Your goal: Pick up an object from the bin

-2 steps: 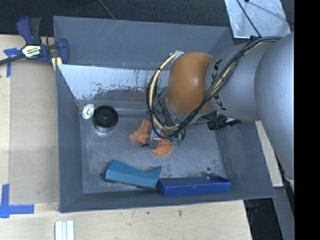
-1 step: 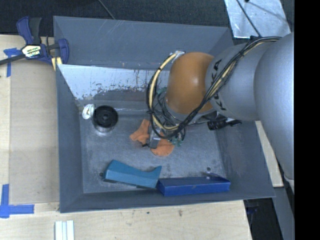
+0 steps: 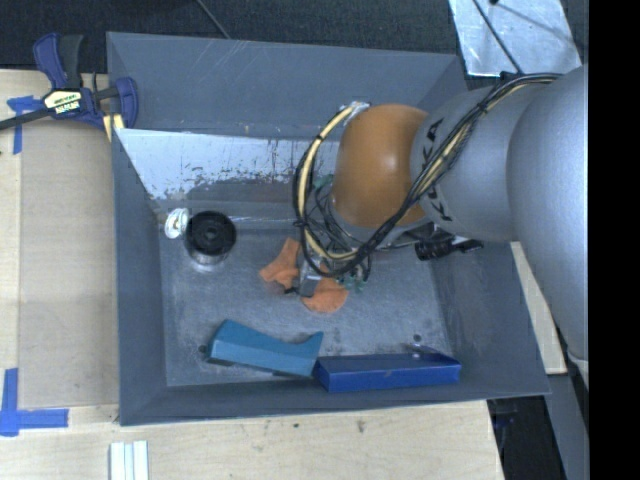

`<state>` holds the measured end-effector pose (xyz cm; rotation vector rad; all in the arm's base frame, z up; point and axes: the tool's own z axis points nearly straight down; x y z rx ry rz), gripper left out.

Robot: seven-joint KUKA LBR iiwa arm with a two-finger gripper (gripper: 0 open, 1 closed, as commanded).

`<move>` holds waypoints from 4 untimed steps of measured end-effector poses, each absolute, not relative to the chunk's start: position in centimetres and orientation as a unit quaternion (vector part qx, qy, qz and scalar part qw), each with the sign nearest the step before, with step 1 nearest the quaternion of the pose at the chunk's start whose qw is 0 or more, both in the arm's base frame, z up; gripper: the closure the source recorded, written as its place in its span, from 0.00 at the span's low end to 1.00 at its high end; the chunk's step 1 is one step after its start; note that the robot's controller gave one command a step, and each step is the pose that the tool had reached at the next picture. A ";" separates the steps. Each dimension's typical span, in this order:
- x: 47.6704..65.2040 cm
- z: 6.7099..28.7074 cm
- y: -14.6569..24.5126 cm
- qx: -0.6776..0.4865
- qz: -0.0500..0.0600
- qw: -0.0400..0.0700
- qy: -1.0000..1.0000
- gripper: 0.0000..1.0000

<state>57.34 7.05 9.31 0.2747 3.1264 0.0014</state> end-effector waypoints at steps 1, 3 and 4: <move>57.3 9.3 7.1 0.088 0.000 0.002 0.996 1.00; 57.3 9.3 7.0 0.088 0.000 0.002 0.996 1.00; 57.3 9.3 7.0 0.088 0.000 0.002 0.996 1.00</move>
Offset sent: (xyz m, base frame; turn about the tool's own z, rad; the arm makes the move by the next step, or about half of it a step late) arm 0.0000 0.0000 0.0000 0.0000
